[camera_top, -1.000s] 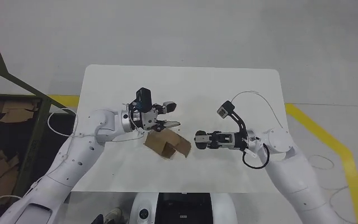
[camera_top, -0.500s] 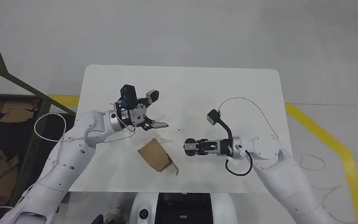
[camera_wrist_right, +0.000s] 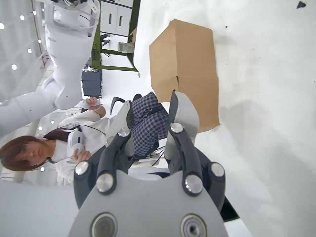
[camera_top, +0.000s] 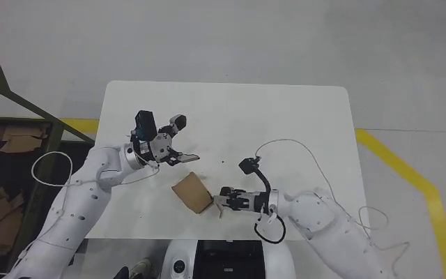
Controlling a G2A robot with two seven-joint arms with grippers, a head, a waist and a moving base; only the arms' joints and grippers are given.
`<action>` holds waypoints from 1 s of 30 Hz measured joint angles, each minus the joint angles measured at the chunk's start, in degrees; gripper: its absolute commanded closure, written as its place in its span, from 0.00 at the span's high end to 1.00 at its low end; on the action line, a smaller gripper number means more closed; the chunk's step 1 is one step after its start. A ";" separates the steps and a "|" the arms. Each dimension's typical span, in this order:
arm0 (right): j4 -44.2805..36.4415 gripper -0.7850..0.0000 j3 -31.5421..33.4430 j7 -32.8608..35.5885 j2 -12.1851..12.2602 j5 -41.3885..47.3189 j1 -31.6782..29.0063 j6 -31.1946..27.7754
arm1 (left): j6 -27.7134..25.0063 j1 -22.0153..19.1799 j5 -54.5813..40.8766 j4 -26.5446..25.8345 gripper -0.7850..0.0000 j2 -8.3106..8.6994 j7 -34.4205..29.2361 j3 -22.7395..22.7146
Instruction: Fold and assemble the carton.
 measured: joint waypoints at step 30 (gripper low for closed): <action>-2.81 0.00 -8.86 -9.27 -1.44 -27.87 -1.51 11.29 | -1.51 1.69 0.80 -1.61 1.00 -0.47 0.40 -2.42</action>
